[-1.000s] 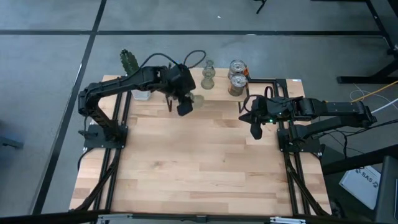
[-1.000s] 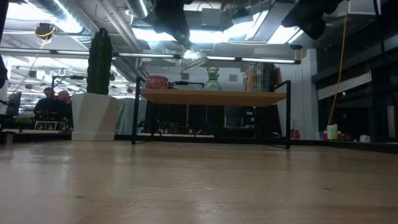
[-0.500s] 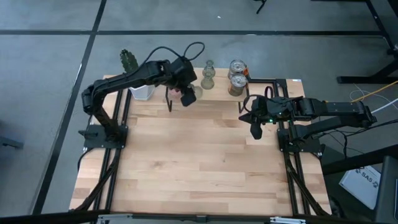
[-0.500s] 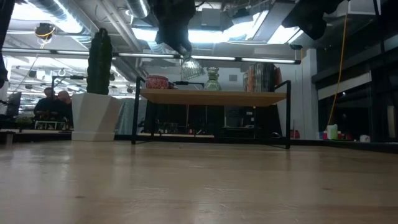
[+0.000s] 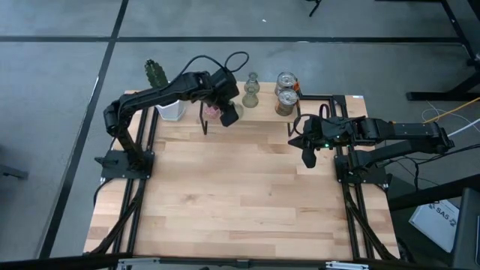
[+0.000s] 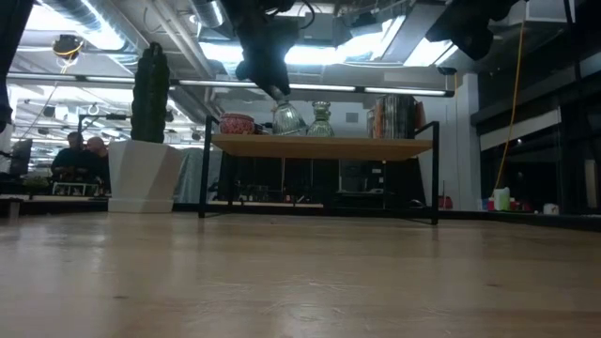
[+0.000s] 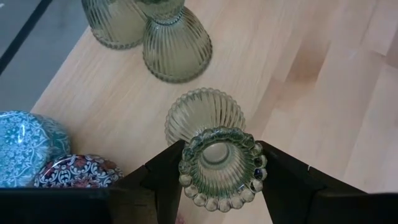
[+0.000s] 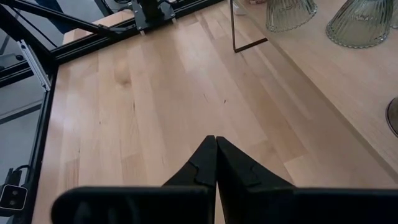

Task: Pick & Place candle stick holders
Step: Put the green glass candle holder aligned with the other green glass candle holders on the shelf

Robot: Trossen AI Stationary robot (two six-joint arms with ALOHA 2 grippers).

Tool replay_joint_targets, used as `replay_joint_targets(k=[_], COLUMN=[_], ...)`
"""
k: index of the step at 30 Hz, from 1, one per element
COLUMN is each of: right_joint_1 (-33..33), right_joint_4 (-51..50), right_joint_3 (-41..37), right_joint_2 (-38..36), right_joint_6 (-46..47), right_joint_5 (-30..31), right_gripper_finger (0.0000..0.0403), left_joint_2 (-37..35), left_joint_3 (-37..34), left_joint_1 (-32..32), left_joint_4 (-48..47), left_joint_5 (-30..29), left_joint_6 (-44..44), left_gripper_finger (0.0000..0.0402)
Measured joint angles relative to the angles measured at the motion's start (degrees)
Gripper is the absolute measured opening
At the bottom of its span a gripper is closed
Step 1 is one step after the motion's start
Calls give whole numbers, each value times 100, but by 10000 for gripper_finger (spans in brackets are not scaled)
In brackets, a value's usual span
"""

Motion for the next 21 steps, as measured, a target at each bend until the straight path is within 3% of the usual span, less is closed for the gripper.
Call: replay_joint_targets(k=[21], right_joint_1=[0], right_joint_4=[0], right_joint_3=[0], right_joint_2=[0], right_joint_6=[2], right_joint_5=[13], right_gripper_finger=[8], left_joint_2=[0], left_joint_3=[0], left_joint_1=[36], left_joint_4=[-4], left_joint_5=[122], left_joint_6=[70], left_gripper_finger=[180])
